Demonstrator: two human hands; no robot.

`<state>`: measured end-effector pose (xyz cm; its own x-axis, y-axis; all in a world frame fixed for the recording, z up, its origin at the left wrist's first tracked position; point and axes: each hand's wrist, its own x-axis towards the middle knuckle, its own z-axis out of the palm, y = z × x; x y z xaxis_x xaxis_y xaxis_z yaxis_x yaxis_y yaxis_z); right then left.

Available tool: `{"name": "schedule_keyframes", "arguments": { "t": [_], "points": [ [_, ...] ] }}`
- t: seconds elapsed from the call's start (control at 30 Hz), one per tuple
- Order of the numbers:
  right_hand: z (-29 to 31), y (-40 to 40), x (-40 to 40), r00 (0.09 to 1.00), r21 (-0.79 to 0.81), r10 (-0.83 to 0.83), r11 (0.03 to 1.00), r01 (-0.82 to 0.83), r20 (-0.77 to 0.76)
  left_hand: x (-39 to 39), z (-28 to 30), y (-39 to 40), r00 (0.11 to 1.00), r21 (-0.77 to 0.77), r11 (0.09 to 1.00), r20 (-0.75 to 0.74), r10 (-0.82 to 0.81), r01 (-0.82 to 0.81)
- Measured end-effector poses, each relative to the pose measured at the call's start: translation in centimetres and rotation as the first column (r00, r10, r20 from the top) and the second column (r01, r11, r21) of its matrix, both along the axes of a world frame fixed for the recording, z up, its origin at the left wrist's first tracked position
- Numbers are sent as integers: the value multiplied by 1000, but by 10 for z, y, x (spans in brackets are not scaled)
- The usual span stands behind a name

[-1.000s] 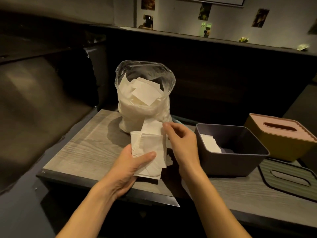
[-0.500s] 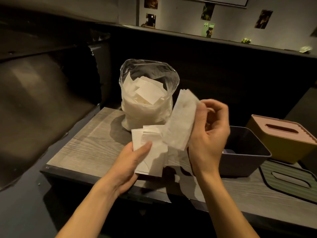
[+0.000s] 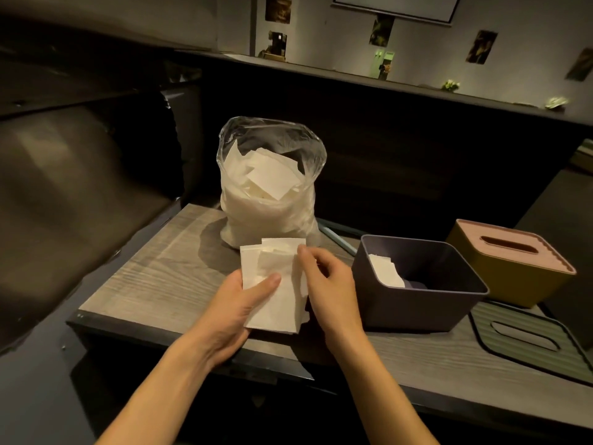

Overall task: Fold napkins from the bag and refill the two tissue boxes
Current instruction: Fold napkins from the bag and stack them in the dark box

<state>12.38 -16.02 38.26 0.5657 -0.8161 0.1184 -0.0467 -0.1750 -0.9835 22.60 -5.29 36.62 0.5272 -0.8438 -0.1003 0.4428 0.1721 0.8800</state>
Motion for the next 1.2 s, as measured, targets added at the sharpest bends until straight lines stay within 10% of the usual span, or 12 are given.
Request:
{"name": "schedule_keyframes", "arguments": {
  "t": [0.1,0.3,0.43,0.83,1.0,1.2],
  "points": [
    [11,-8,0,999,57,6,998,-9,54,-1,0,-2,1000,12,1000,13,-9,9],
    [35,3,-3,946,-366,-137,898,244,295,1,1,-1,994,-3,998,-89,56,-56],
    [46,9,-12,847,-236,-145,924,301,511,4,3,1,983,-2,996,-161,88,-89],
    [-30,10,22,993,-53,-101,994,98,-64,-3,8,-4,993,18,998,-101,54,-52],
    [-25,25,20,988,-334,31,939,-81,-152,-6,7,-6,994,55,996,-84,68,-64],
    [-26,15,4,975,-110,199,972,-209,-96,-2,9,-1,984,7,995,-148,96,-96]
  ]
}}
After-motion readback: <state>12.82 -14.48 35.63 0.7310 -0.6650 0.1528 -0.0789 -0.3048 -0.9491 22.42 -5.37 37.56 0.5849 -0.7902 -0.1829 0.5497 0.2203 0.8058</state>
